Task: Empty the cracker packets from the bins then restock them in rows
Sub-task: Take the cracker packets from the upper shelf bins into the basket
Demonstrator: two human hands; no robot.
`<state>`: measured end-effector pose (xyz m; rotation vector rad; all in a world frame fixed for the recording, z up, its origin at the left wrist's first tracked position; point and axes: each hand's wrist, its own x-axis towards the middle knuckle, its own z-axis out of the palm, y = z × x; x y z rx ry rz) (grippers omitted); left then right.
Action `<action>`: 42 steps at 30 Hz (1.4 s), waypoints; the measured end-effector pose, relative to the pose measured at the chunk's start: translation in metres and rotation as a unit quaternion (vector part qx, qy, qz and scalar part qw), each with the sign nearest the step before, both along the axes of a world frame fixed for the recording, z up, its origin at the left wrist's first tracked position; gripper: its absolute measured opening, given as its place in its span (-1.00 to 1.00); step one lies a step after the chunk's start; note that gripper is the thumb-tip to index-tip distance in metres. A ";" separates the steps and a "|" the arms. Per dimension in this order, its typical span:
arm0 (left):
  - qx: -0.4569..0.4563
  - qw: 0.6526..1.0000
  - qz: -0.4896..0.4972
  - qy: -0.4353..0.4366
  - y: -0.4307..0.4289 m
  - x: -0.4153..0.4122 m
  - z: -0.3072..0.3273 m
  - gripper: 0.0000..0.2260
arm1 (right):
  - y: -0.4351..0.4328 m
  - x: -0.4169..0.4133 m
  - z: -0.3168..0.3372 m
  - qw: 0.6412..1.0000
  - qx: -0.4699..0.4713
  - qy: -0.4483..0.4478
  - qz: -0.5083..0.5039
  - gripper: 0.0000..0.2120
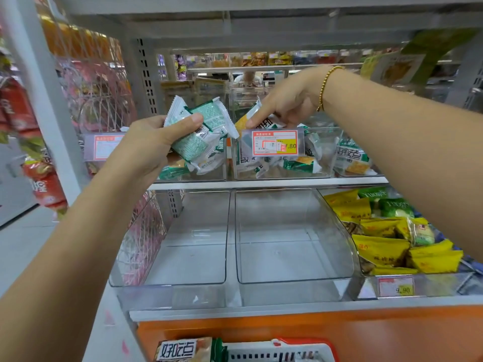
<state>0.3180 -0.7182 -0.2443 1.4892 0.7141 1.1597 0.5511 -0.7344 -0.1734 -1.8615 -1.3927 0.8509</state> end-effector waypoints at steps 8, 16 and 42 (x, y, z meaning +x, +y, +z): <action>-0.001 1.000 -0.023 0.003 -0.008 0.005 -0.009 -0.60 | -0.016 0.003 0.000 0.999 0.027 -0.022 0.008 -0.83; -0.021 0.997 -0.076 0.003 -0.047 0.003 -0.041 -0.63 | -0.098 0.009 -0.001 0.945 0.314 -0.042 -0.080 -0.40; -0.234 0.833 -0.166 0.474 -0.176 0.041 -0.410 -0.37 | -0.203 0.002 -0.450 0.958 -0.263 0.030 -0.113 -0.54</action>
